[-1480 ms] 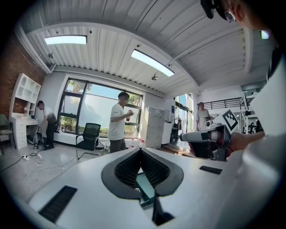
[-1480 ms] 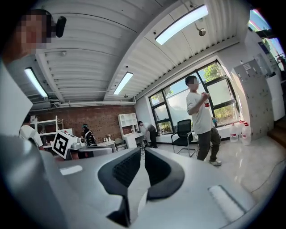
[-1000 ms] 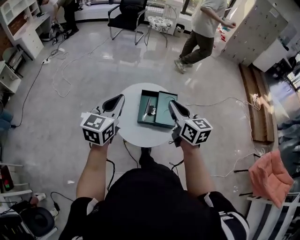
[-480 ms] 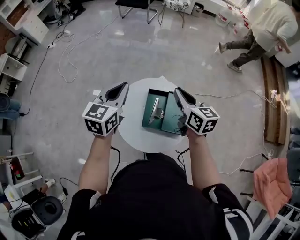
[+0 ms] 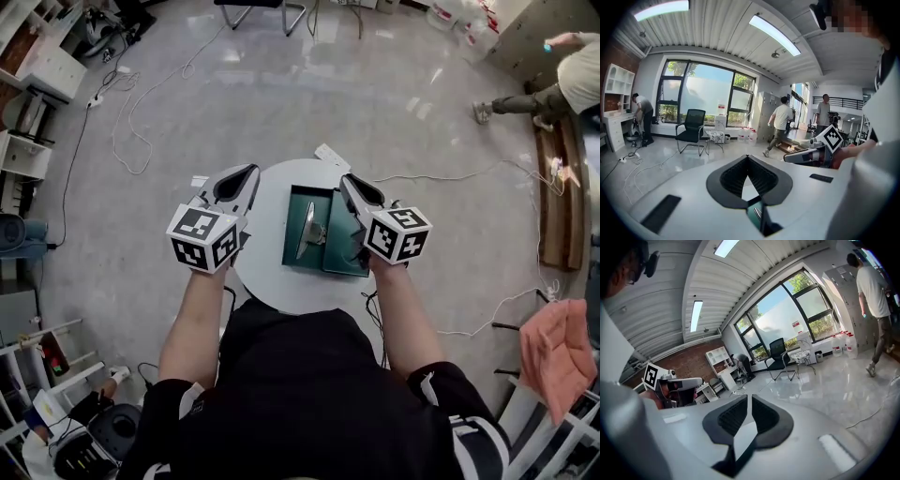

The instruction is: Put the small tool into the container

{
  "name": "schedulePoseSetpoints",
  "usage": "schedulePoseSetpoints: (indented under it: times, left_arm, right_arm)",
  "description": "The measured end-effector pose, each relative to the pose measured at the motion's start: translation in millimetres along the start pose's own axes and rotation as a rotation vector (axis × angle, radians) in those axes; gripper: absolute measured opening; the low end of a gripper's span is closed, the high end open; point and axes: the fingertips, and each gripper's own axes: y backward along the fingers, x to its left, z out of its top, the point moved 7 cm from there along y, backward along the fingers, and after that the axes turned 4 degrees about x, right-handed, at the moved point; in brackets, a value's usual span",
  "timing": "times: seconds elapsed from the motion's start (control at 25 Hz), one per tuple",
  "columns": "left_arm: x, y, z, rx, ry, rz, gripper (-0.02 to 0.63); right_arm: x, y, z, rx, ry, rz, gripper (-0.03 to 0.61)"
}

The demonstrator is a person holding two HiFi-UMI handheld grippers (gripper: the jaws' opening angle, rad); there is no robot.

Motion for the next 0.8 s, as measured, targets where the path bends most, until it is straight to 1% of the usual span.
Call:
schedulePoseSetpoints:
  times: [0.2,0.32,0.4,0.56,0.6,0.72,0.8]
  left_arm:
    - [14.1,-30.3,8.4,0.001,-0.025,-0.112,0.003]
    - [15.8,-48.8,17.8,-0.002,-0.052,-0.221,0.003]
    - [18.6,-50.0,20.4,0.008,-0.092,-0.282,0.003]
    - [37.0,-40.4,20.3,0.032,-0.215,-0.360,0.003]
    - [41.3,-39.9,19.5,0.035,-0.228,-0.394,0.003]
    - [51.4,-38.9,11.7,0.054,-0.219,-0.494,0.003]
    - [51.1,-38.1,8.6,0.063,-0.219,-0.540,0.003]
  right_arm:
    - [2.4,-5.8,-10.5,0.000,-0.028,-0.083,0.041]
    - [2.8,2.6,-21.7,0.002,-0.062,-0.186,0.041]
    - [9.0,7.4,-31.7,-0.005,-0.096,-0.261,0.043]
    - [31.1,4.8,-52.8,-0.023,-0.167,-0.394,0.046]
    - [38.1,5.7,-59.6,-0.025,-0.184,-0.435,0.054]
    - [58.7,9.6,-81.5,-0.014,-0.226,-0.550,0.060]
    - [65.5,11.5,-95.1,0.008,-0.249,-0.597,0.063]
